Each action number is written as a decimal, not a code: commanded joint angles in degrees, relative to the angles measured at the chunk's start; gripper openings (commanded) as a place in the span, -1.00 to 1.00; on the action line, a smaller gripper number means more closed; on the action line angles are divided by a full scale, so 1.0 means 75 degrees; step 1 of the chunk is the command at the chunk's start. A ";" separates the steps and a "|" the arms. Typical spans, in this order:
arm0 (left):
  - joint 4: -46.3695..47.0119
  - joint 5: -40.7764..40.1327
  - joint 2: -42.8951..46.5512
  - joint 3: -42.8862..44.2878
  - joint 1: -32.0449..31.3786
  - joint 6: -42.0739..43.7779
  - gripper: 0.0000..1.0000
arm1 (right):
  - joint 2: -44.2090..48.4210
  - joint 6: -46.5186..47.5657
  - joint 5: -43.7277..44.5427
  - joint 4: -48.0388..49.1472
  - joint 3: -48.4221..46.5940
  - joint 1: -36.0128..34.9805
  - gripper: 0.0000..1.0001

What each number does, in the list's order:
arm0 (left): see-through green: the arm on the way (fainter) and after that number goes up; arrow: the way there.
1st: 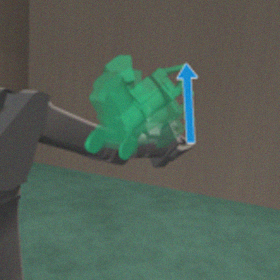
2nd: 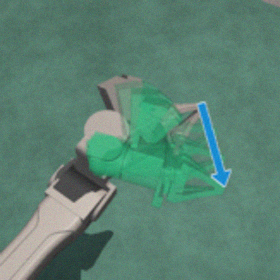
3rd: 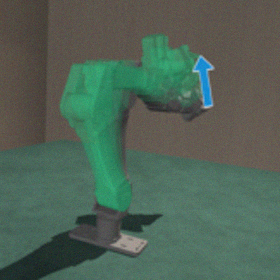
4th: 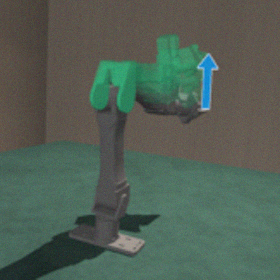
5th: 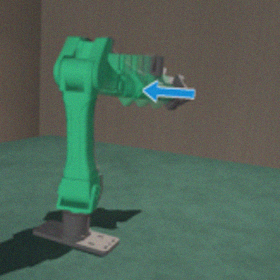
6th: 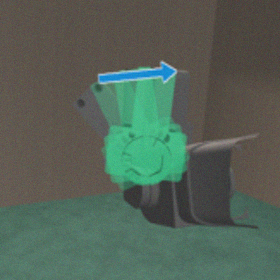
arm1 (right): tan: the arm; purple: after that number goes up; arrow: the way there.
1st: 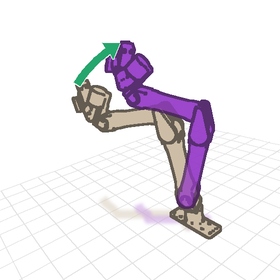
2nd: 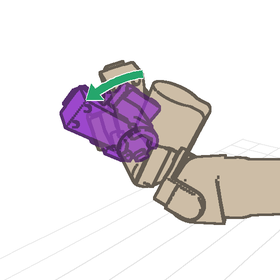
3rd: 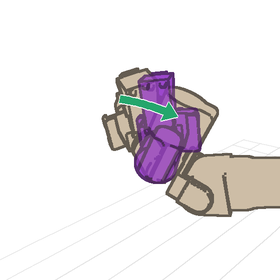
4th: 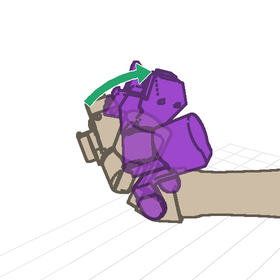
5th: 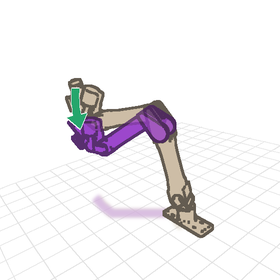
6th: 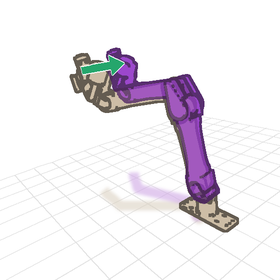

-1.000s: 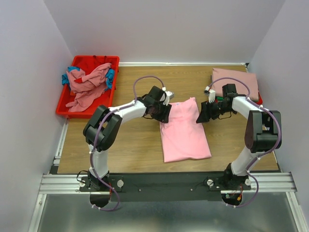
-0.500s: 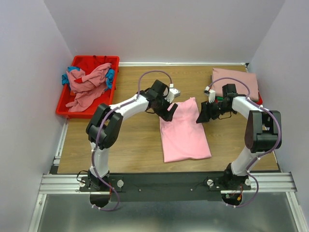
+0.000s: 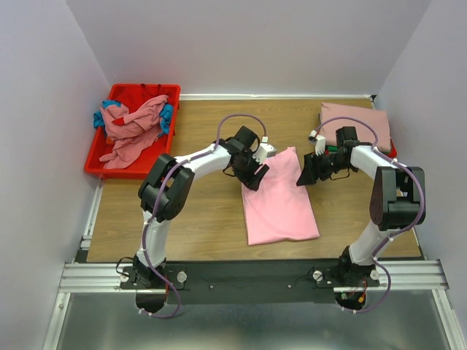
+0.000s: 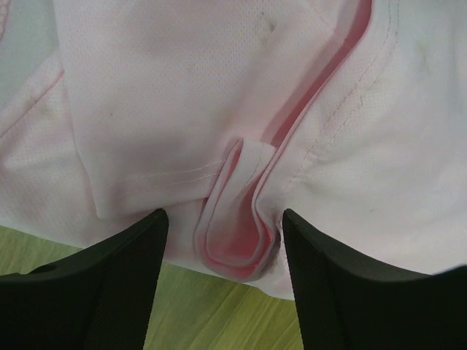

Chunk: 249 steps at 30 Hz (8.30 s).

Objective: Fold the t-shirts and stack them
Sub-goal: Fold the tshirt

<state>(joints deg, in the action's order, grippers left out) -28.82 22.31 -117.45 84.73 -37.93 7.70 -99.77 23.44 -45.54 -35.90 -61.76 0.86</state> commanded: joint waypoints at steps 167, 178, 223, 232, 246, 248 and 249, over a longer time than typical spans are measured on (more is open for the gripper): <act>0.0268 0.1186 0.1386 -0.1149 -0.0474 -0.0629 -1.00 | -0.1885 0.5019 0.0400 -0.3359 -0.2360 -0.1287 0.66; 0.0268 0.1163 0.1375 -0.1125 -0.0474 -0.0617 -1.00 | -0.1792 0.5101 0.0248 -0.3323 -0.1786 -0.1428 0.56; 0.0292 0.1151 0.1375 -0.1067 -0.0438 -0.0676 -1.00 | -0.1358 0.4352 0.0576 -0.2842 -0.1094 -0.1603 -0.20; 0.0339 0.1127 0.1480 -0.1184 -0.0415 -0.0711 -1.00 | -0.1007 0.4058 0.0424 -0.2982 -0.1246 -0.1603 -0.99; 0.0432 0.1467 0.2417 -0.1968 -0.0473 -0.1247 -1.00 | 0.0785 0.4105 0.0131 -0.3932 -0.0883 -0.1615 -0.99; 0.0479 0.1502 0.2686 -0.2109 -0.0555 -0.1355 -1.00 | 0.1137 0.4105 0.0096 -0.4049 -0.0709 -0.1638 -0.99; 0.0491 0.1503 0.2768 -0.2156 -0.0602 -0.1402 -1.00 | 0.1266 0.4105 0.0072 -0.4072 -0.0661 -0.1639 -0.99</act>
<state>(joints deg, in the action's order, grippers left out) -26.00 31.05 -100.92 70.11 -41.21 -0.49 -93.73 54.04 -43.07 -63.09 -68.86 -10.94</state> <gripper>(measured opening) 0.008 0.012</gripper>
